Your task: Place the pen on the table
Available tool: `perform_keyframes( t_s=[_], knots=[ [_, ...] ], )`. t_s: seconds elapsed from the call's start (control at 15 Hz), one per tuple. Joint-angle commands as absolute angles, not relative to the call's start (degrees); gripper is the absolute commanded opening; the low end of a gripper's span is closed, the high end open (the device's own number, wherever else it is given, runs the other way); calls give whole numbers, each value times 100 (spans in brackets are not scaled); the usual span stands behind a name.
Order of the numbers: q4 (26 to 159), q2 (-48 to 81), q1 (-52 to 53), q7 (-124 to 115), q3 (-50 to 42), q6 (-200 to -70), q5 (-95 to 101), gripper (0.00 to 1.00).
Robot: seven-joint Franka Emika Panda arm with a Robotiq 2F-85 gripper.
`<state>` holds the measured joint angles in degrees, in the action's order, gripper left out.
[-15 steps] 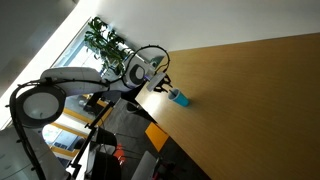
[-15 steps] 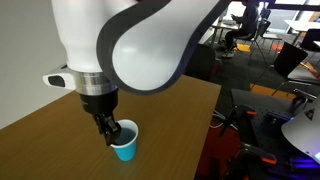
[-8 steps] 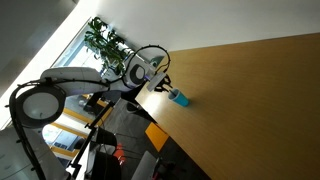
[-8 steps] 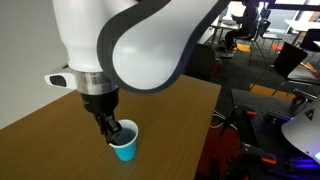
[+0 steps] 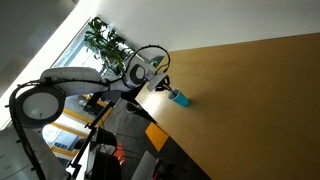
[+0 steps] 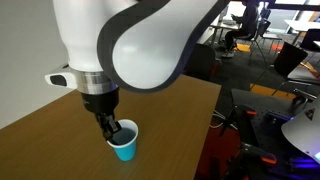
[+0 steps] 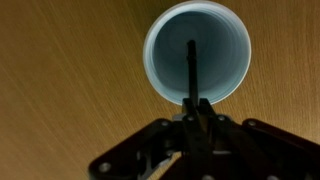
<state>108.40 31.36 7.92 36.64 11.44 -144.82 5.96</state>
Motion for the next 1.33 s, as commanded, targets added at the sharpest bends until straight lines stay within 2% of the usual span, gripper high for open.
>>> perform_keyframes(
  t_s=[0.0,0.33,1.27],
  knots=[
    [10830,2969,827,3297,1162,-14040,681,3],
    [11134,2460,889,2970,1239,-13606,700,3],
    [12177,772,1028,2061,1072,-14916,1702,3]
  ],
)
